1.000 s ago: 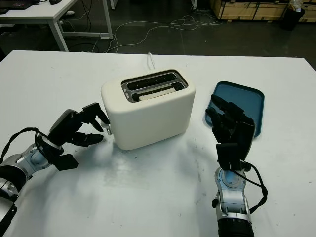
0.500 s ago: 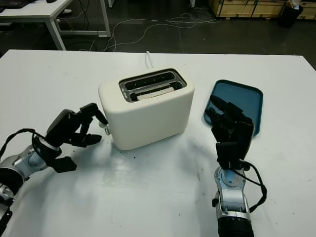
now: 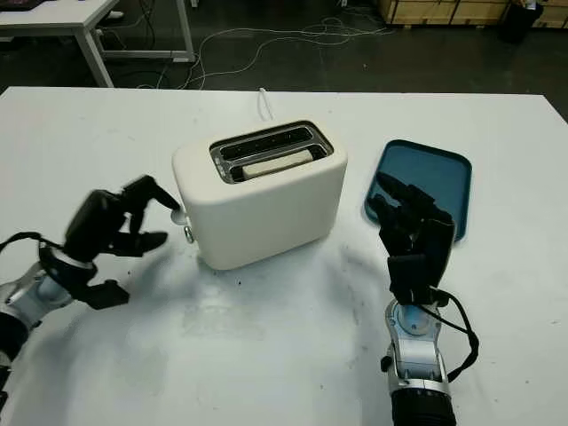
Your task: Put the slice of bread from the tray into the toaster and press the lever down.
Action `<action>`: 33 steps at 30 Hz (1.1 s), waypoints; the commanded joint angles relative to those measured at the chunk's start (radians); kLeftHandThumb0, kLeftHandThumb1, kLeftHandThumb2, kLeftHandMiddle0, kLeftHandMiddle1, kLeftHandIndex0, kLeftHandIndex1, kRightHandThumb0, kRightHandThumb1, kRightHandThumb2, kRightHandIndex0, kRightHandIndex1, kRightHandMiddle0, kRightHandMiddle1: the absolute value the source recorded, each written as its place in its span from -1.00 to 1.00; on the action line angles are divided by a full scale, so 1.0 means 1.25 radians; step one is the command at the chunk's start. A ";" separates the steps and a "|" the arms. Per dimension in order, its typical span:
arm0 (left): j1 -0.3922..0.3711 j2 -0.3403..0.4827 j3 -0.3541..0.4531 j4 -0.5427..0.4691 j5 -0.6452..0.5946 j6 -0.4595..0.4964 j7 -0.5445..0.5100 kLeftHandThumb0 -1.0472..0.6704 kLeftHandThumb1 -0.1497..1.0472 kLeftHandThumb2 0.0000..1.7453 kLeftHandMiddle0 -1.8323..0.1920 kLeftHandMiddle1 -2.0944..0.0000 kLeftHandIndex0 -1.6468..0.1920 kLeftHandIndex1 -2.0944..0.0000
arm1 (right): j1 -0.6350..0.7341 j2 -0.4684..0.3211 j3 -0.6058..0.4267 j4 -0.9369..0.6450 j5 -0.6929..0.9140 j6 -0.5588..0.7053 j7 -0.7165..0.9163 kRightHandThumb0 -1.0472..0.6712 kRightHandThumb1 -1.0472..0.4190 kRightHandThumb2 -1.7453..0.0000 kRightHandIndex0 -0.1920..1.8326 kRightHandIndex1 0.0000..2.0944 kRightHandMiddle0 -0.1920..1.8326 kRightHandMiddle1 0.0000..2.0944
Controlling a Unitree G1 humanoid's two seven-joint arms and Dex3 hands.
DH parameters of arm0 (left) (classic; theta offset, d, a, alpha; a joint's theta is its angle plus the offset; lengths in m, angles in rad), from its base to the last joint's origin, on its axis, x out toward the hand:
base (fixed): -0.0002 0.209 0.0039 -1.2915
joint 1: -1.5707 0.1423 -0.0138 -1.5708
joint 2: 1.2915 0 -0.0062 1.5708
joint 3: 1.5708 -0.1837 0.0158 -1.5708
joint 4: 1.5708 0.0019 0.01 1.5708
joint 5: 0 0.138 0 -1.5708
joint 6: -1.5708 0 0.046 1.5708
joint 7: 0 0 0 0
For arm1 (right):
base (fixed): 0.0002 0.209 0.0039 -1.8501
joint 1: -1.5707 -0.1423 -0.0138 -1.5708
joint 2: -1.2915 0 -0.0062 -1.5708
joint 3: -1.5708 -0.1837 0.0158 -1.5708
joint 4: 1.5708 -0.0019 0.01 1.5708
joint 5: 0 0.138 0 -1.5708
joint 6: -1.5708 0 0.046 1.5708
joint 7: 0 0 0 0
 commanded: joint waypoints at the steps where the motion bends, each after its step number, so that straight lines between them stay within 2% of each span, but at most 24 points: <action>1: 0.013 0.006 0.021 -0.031 0.011 0.004 0.007 -0.76 0.79 -0.05 -0.22 -0.67 0.63 -0.40 | -0.006 -0.005 -0.003 0.006 0.003 -0.017 -0.004 -0.61 -0.83 0.79 0.35 -1.00 0.22 -1.00; 9: 0.023 0.009 0.069 -0.069 0.041 0.007 0.025 -0.74 0.79 -0.04 -0.23 -0.67 0.72 -0.44 | -0.006 -0.002 -0.004 0.004 0.010 -0.014 0.000 -0.62 -0.83 0.79 0.35 -1.00 0.22 -1.00; 15: 0.024 0.012 0.078 -0.070 0.051 -0.001 0.017 -0.75 0.79 -0.06 -0.24 -0.67 0.70 -0.46 | -0.006 -0.003 -0.003 0.001 0.009 -0.010 0.001 -0.62 -0.83 0.79 0.35 -1.00 0.22 -1.00; 20: 0.010 0.035 0.070 -0.069 0.083 -0.036 0.019 -0.73 0.79 -0.05 -0.21 -0.67 0.67 -0.43 | -0.009 -0.005 -0.003 0.002 0.009 -0.008 0.003 -0.62 -0.83 0.79 0.35 -1.00 0.22 -1.00; 25: -0.009 0.055 0.066 -0.064 0.117 -0.066 0.021 -0.72 0.79 -0.07 -0.08 -0.67 0.64 -0.33 | -0.013 -0.005 -0.003 0.008 0.008 -0.017 0.001 -0.61 -0.83 0.79 0.35 -1.00 0.22 -1.00; 33: -0.055 0.088 0.012 -0.052 0.233 -0.039 0.031 -0.73 0.79 0.01 -0.14 -0.67 0.77 -0.46 | -0.015 -0.005 -0.003 0.008 0.006 -0.016 0.000 -0.61 -0.83 0.79 0.36 -0.99 0.22 -0.99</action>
